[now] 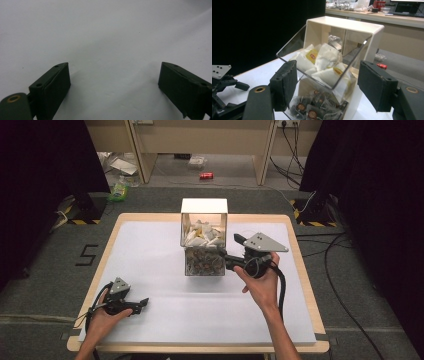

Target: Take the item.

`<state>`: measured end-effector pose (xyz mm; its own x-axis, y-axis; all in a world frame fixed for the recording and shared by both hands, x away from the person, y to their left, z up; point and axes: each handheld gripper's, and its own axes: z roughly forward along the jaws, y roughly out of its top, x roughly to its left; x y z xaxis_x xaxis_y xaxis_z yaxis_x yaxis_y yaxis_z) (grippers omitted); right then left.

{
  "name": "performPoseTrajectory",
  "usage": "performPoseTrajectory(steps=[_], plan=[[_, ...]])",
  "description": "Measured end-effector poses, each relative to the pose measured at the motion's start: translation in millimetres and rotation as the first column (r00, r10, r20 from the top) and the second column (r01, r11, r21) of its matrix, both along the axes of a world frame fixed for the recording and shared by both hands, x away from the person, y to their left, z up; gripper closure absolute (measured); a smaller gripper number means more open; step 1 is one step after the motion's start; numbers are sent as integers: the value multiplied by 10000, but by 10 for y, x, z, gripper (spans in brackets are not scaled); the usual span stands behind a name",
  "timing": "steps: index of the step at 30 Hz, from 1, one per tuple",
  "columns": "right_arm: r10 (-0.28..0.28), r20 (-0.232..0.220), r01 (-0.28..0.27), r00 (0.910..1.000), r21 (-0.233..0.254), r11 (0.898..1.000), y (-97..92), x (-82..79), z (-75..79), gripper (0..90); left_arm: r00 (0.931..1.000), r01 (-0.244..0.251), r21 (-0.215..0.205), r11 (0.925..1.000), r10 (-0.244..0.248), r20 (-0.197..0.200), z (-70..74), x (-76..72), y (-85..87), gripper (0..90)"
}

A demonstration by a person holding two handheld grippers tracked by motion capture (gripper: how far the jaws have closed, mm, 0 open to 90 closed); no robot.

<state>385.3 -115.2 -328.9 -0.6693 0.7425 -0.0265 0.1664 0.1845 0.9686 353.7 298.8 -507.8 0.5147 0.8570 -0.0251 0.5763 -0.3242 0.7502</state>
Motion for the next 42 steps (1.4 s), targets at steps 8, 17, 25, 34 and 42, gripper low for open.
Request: performPoseTrajectory(steps=[8, 17, 25, 34, 42], plan=[[243, 62, -241, 9997, -245, 9994, 183, 122, 77, 364, 10000, 2, 0, 10000, -2, -10, 1, 0, 0, 97], [343, -34, -345, 9994, -957, 9948, 382, 293, 130, 429, 10000, 0, -4, 10000, 0, -1, 0, -1, 0, 97], [298, -254, -337, 9992, -1666, 9854, 537, 427, 108, 502, 10000, -1, -3, 10000, 1, -9, 1, 0, 1, 97], [-5, -563, -113, 9984, -2089, 9779, 621, 541, 43, 589, 10000, 5, -13, 10000, -5, -8, 0, 1, 2, 97], [-142, -694, -27, 9975, -2371, 9715, 675, 588, 13, 594, 10000, 5, -23, 10000, -5, -9, 0, 1, 3, 98]])
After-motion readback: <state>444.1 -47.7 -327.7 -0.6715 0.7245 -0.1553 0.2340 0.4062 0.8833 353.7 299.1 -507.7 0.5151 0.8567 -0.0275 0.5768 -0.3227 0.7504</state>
